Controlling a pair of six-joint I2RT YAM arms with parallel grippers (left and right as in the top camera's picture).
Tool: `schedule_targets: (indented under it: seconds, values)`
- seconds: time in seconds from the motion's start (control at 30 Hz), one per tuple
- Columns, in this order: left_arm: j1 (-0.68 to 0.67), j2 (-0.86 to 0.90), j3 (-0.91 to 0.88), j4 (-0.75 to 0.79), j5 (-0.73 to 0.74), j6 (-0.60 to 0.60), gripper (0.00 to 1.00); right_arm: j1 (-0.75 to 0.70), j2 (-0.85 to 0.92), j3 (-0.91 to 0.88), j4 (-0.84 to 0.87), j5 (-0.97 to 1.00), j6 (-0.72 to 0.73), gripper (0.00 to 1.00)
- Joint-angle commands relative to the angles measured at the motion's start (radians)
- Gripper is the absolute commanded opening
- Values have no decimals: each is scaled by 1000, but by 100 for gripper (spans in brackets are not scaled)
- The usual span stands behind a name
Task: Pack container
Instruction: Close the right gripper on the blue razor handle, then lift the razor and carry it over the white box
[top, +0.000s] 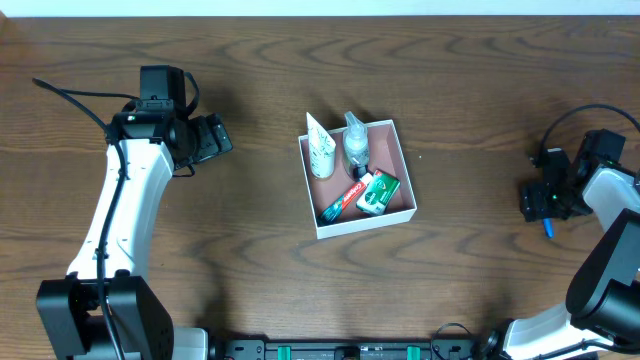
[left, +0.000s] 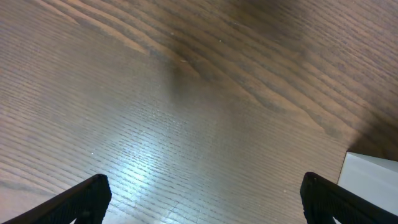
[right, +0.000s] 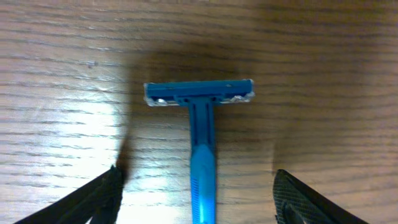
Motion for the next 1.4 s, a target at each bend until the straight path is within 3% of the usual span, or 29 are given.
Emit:
schedule_targets:
  seconds: [0.0, 0.13, 0.4, 0.77, 1.03, 1.37]
  values:
    - [3, -5, 0, 0, -1, 9, 98, 3, 9, -14, 2, -51, -5, 75]
    - [3, -5, 0, 0, -1, 9, 98, 3, 9, -16, -3, -51, -4, 72]
    - [3, -5, 0, 0, -1, 9, 98, 3, 9, -16, -4, -52, 4, 49]
    - [3, -5, 0, 0, -1, 9, 98, 3, 9, -7, 18, -52, 77, 1]
    - [3, -5, 0, 0, -1, 9, 98, 9, 8, 80, -15, -61, 189, 1]
    - [3, -5, 0, 0, -1, 9, 98, 97, 8, 499, -288, -403, 292, 1]
